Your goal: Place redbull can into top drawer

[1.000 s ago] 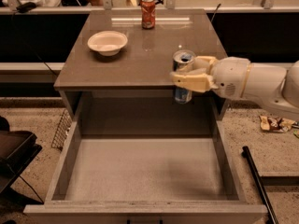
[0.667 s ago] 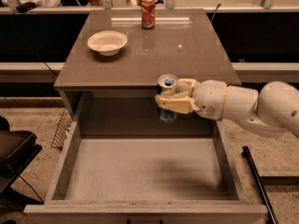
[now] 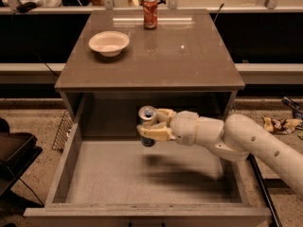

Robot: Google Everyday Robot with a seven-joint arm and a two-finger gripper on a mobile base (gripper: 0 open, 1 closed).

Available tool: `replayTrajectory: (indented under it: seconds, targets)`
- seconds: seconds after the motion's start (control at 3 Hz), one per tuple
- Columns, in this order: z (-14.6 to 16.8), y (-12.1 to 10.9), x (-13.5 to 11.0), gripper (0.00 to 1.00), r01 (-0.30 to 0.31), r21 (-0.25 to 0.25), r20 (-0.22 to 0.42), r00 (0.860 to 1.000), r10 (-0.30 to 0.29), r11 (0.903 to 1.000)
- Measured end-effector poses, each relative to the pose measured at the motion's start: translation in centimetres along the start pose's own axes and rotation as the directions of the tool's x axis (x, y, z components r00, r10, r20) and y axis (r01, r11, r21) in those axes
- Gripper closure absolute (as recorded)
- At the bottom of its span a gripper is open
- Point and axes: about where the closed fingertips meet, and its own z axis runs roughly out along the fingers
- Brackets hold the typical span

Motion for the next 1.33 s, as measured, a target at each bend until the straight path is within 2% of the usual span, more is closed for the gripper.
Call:
replayTrajectory:
  seconds: [0.33,0.67,1.0,1.33]
  targets:
    - [3.2,1.3,4.0,1.0,-0.015,-0.032,0.042,0.999,0.016,0.9994]
    - [5.5,2.2,6.4,1.0,-0.025,-0.055,0.065,0.997,0.029,0.9982]
    - [7.0,2.7,7.9,1.0,-0.03,-0.069,0.076,0.996,0.035,0.9972]
    - [7.2,2.9,7.9,0.85,-0.03,-0.073,0.077,0.996,0.036,0.9969]
